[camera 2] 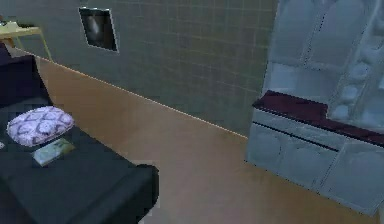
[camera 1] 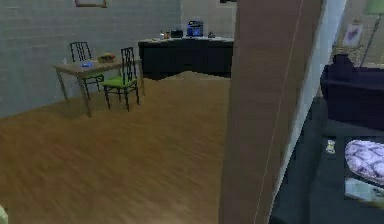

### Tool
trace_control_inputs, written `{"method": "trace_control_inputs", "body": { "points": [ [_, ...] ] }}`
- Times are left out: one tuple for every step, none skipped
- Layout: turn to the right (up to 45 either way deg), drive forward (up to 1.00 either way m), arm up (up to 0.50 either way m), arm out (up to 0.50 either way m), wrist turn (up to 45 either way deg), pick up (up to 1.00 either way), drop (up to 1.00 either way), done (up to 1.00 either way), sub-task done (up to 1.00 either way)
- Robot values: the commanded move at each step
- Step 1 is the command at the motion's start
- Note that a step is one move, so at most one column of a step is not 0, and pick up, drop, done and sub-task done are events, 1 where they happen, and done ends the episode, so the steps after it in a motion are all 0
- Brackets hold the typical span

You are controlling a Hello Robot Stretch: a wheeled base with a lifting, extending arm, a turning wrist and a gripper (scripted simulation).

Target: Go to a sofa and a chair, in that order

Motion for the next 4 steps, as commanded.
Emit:
{"method": "trace_control_inputs", "body": {
  "points": [
    [-45.0,0.00,0.00,0.00,0.0,0.00,0.00,0.00,0.00],
    [-30.0,0.00,0.00,0.00,0.0,0.00,0.00,0.00,0.00],
    [0.0,0.40,0.00,0.00,0.0,0.00,0.00,0.00,0.00],
    [45.0,0.00,0.00,0.00,0.0,0.00,0.00,0.00,0.00]
  ]
}}
